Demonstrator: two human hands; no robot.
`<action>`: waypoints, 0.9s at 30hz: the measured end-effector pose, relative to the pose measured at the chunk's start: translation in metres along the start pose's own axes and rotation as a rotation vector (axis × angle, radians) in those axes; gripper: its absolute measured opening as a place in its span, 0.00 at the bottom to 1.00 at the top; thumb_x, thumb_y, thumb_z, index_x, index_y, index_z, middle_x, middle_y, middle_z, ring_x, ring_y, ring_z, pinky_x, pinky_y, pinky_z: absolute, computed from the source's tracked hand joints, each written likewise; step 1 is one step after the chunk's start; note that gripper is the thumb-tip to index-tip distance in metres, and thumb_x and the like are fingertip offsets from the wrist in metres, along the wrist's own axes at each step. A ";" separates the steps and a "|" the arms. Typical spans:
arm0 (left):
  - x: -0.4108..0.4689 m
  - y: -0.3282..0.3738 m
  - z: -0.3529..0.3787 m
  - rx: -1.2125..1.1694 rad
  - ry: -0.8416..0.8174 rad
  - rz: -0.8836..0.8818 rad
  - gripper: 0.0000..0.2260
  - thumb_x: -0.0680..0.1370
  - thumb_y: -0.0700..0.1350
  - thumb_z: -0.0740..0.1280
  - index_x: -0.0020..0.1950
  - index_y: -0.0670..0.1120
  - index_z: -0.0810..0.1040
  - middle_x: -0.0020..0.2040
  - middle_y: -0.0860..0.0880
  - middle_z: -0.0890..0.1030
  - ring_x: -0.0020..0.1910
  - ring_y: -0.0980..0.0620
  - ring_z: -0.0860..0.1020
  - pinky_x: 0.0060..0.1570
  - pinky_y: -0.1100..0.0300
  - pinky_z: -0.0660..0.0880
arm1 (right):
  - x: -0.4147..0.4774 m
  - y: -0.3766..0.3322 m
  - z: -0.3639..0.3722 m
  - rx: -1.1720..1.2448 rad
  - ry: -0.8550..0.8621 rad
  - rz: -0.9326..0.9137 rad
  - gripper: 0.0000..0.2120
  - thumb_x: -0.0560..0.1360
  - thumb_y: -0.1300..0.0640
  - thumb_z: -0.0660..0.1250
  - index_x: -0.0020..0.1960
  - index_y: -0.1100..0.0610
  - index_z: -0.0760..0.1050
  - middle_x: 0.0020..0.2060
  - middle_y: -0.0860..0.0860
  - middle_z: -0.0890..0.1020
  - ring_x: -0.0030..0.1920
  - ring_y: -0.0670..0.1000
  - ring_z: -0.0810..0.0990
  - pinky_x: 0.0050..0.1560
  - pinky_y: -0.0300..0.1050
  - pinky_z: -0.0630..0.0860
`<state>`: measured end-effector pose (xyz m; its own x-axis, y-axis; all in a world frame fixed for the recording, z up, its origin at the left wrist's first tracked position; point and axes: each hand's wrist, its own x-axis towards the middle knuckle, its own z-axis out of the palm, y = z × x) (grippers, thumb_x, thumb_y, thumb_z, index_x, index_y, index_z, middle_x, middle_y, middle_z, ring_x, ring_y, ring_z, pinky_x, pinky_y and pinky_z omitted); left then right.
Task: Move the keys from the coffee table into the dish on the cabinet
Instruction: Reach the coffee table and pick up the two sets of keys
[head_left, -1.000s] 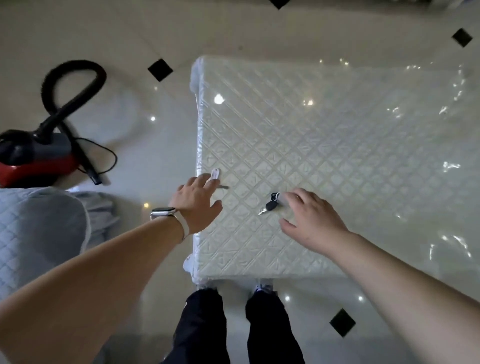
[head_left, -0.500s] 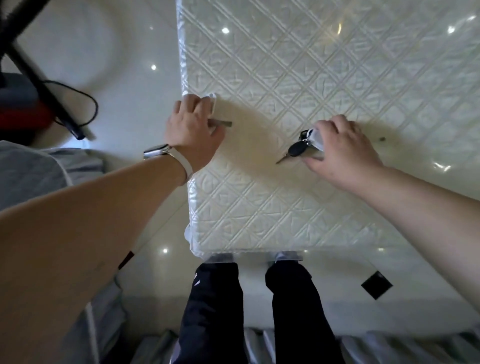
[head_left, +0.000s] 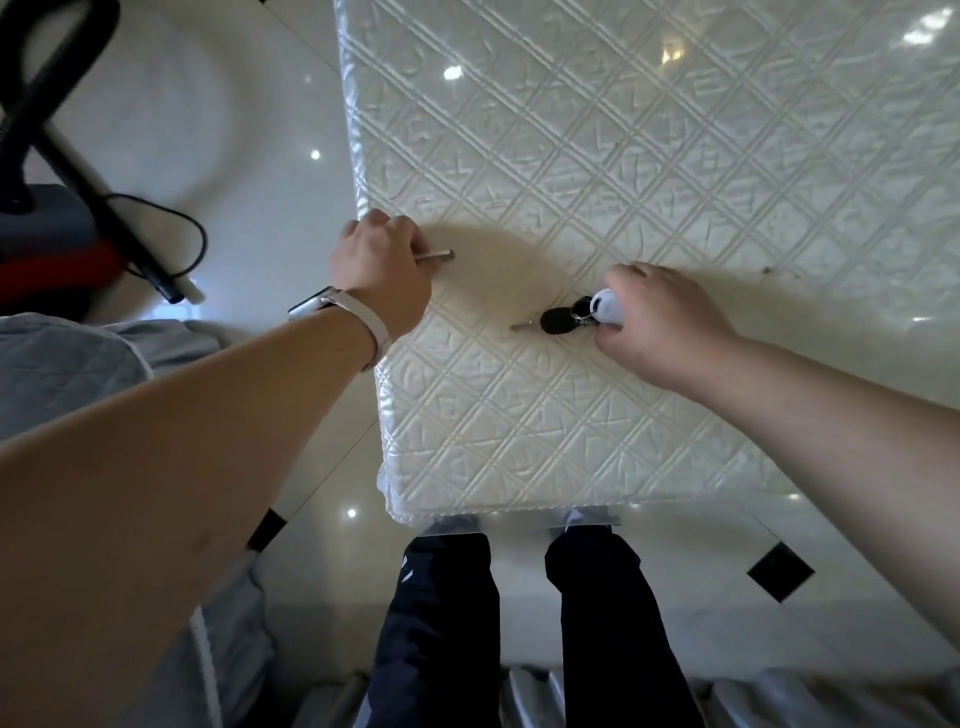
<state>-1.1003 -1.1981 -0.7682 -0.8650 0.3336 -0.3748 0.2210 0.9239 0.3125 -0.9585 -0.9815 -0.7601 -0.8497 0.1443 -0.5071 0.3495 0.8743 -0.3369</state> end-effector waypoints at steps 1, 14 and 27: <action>-0.002 -0.001 0.000 0.028 -0.013 0.039 0.10 0.76 0.49 0.68 0.51 0.45 0.80 0.55 0.42 0.77 0.57 0.40 0.71 0.56 0.50 0.70 | -0.002 -0.002 0.000 0.047 -0.017 0.010 0.08 0.71 0.58 0.64 0.42 0.57 0.64 0.40 0.52 0.72 0.43 0.58 0.73 0.35 0.48 0.62; -0.017 0.009 0.002 0.063 -0.102 0.037 0.08 0.79 0.46 0.63 0.54 0.43 0.74 0.54 0.42 0.78 0.53 0.41 0.74 0.48 0.51 0.71 | -0.036 -0.029 -0.013 0.544 0.053 0.175 0.04 0.69 0.57 0.66 0.43 0.49 0.75 0.32 0.48 0.78 0.31 0.50 0.75 0.29 0.43 0.69; -0.102 0.095 -0.122 -0.520 -0.113 -0.024 0.03 0.74 0.46 0.67 0.42 0.48 0.80 0.35 0.48 0.83 0.34 0.49 0.79 0.30 0.60 0.74 | -0.125 -0.070 -0.122 0.843 0.176 0.237 0.05 0.68 0.58 0.70 0.44 0.52 0.77 0.30 0.48 0.77 0.26 0.45 0.69 0.25 0.40 0.65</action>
<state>-1.0461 -1.1674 -0.5943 -0.8065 0.3586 -0.4701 -0.0757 0.7260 0.6836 -0.9248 -1.0040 -0.5762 -0.7425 0.4071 -0.5320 0.6388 0.1910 -0.7453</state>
